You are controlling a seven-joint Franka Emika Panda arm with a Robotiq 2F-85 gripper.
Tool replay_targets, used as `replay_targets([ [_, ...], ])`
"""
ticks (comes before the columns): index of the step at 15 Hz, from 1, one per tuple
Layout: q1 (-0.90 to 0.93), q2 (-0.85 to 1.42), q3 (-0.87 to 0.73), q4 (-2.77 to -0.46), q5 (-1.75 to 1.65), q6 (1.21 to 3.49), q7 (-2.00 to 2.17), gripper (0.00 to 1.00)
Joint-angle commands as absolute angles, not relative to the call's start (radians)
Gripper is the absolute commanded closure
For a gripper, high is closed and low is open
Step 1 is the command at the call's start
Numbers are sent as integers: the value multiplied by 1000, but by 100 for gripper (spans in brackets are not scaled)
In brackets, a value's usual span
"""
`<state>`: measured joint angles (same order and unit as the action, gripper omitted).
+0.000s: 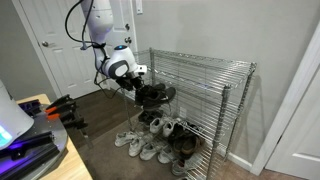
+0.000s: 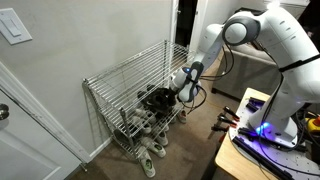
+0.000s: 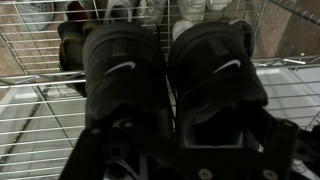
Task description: Pick up the shoes and put them on the second shelf
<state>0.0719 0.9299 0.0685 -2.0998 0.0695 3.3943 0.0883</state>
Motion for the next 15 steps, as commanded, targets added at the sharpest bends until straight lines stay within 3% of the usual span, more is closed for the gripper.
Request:
replay_targets([
  [1, 67, 780, 80, -2243, 60, 3297, 76, 0],
  [8, 72, 678, 93, -2323, 59, 3195, 75, 0],
  [15, 259, 537, -93, -2373, 14, 2852, 148, 0],
])
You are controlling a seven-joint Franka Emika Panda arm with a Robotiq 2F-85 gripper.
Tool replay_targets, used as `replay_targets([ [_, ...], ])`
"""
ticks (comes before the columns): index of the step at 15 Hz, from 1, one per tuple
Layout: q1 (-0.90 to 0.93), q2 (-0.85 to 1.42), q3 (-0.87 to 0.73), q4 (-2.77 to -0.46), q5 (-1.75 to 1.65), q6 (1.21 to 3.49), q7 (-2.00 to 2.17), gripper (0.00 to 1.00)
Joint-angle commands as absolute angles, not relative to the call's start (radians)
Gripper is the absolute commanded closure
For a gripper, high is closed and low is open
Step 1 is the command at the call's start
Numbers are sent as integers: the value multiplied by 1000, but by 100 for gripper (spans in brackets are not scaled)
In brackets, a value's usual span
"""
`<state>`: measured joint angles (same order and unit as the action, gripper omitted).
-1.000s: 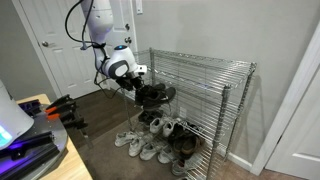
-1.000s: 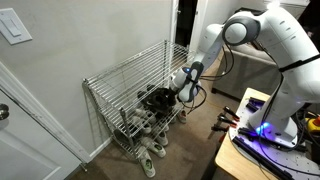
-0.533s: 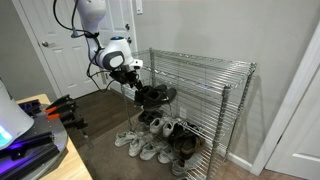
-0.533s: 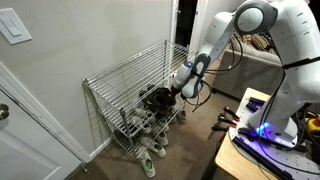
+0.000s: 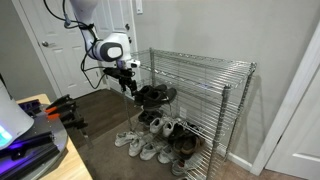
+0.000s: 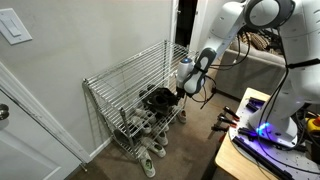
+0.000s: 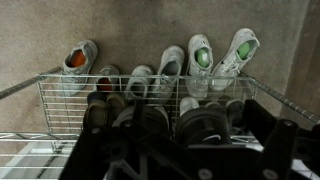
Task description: Pick up the shoes and put them on the second shelf
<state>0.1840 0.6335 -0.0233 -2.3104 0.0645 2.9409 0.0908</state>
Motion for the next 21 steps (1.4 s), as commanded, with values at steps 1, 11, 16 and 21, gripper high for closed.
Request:
replay_targets([
  [1, 268, 521, -101, -2376, 2, 2831, 152, 0],
  [11, 143, 406, -25, -2388, 24, 2769, 121, 0],
  [16, 122, 421, -15, -2343, 14, 2699, 131, 0],
  [21, 121, 417, -10, -2347, 15, 2698, 130, 0],
])
